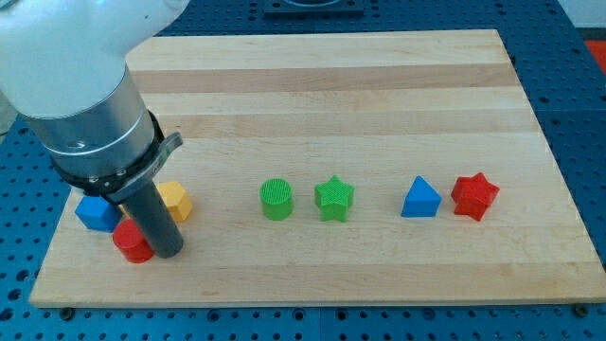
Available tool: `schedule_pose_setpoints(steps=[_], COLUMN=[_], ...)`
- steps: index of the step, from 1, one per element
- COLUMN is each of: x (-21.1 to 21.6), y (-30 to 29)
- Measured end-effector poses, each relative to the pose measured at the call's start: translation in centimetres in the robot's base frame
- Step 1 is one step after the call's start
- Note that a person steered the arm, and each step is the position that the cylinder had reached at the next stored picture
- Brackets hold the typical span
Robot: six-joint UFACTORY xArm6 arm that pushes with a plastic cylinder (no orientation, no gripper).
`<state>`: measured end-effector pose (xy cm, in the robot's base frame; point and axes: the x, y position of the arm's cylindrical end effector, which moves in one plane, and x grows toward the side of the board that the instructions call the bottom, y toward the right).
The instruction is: Place the red star horizontally right to the red circle
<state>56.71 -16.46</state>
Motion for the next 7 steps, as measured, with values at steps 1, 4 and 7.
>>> schedule_pose_setpoints(steps=[1,4,7], x=[0.1,1.8,1.0], y=[-0.1,13.7,26.9])
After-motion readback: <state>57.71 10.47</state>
